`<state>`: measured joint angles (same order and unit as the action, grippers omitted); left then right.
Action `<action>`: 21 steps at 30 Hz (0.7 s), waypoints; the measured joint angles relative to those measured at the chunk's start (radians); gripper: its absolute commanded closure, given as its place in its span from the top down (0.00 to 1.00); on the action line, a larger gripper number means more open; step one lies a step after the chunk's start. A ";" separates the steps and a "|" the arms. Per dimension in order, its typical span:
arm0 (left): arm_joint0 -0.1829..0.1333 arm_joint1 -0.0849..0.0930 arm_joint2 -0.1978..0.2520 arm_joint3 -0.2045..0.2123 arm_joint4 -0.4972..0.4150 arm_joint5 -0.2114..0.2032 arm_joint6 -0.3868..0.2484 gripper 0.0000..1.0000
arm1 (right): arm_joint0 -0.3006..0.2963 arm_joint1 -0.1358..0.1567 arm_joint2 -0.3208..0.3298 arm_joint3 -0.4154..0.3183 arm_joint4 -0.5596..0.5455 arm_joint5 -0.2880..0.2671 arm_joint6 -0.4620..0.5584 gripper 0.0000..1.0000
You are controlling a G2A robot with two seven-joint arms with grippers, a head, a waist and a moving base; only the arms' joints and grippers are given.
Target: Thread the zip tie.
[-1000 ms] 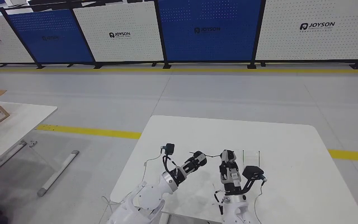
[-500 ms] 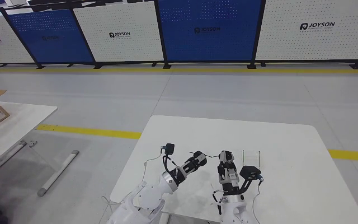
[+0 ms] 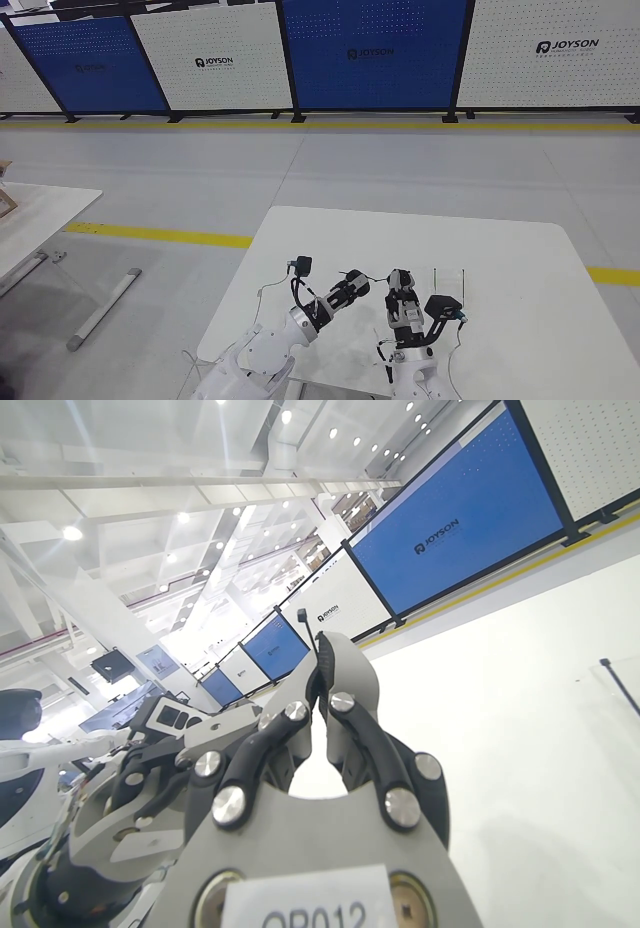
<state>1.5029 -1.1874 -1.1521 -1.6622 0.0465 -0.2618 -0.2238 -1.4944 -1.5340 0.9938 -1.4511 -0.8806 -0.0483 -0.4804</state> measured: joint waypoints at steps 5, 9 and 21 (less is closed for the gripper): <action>0.000 0.000 0.000 0.000 0.000 0.000 0.000 0.00 | -0.003 -0.003 0.009 -0.010 0.035 -0.006 -0.029 0.00; 0.000 0.000 0.000 0.000 0.000 0.000 0.001 0.00 | 0.008 -0.008 -0.013 0.005 0.019 0.004 -0.013 0.00; 0.009 0.003 -0.006 -0.001 -0.021 -0.021 -0.007 0.00 | -0.007 -0.009 -0.001 0.019 0.040 -0.051 -0.045 0.00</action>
<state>1.5120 -1.1846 -1.1577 -1.6629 0.0254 -0.2829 -0.2309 -1.5012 -1.5428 0.9926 -1.4317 -0.8405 -0.0996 -0.5252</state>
